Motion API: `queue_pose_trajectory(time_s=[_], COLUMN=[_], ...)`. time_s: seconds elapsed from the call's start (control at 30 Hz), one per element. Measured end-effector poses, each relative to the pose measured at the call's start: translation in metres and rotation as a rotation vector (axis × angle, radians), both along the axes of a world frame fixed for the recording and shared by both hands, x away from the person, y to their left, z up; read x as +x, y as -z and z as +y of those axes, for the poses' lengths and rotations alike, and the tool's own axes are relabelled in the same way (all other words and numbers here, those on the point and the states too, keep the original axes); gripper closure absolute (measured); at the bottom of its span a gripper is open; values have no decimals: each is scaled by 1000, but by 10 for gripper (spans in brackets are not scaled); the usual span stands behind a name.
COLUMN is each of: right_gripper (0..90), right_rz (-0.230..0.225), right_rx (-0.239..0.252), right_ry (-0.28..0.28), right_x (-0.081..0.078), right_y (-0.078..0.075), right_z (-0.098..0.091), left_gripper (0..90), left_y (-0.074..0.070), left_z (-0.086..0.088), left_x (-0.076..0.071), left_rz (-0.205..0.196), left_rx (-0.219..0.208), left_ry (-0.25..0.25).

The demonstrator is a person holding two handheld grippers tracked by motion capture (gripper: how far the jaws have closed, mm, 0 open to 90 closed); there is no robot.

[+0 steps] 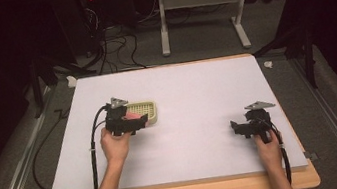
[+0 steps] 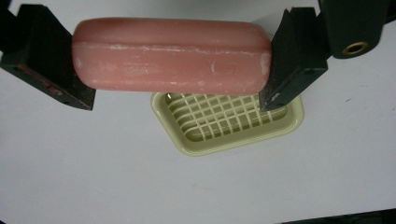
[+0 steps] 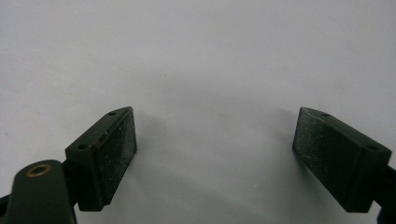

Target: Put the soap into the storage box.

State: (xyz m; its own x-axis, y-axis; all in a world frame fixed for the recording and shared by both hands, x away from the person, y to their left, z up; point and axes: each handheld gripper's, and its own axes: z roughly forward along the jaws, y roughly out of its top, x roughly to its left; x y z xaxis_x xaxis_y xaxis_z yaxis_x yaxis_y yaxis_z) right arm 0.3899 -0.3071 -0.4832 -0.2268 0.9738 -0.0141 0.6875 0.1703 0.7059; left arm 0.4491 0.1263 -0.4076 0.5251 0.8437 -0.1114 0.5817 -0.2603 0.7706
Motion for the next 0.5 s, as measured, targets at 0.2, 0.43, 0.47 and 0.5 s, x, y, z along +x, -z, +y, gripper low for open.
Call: queue_pose_trajectory(time_s=[0.2, 0.43, 0.47, 0.5], right_gripper=[142, 142, 142, 142], right_rz=[0, 0, 0, 0], right_rx=[0, 0, 0, 0], right_ry=[0, 0, 0, 0], right_x=[0, 0, 0, 0], right_y=[0, 0, 0, 0], right_z=[0, 0, 0, 0], left_gripper=[141, 141, 141, 141], left_y=[1, 1, 0, 0], left_z=[-2, -3, -3, -3], left_x=[16, 27, 28, 29], left_rz=[21, 29, 28, 27], left_rx=[24, 22, 20, 22], left_ry=[-18, -42, -48, -49])
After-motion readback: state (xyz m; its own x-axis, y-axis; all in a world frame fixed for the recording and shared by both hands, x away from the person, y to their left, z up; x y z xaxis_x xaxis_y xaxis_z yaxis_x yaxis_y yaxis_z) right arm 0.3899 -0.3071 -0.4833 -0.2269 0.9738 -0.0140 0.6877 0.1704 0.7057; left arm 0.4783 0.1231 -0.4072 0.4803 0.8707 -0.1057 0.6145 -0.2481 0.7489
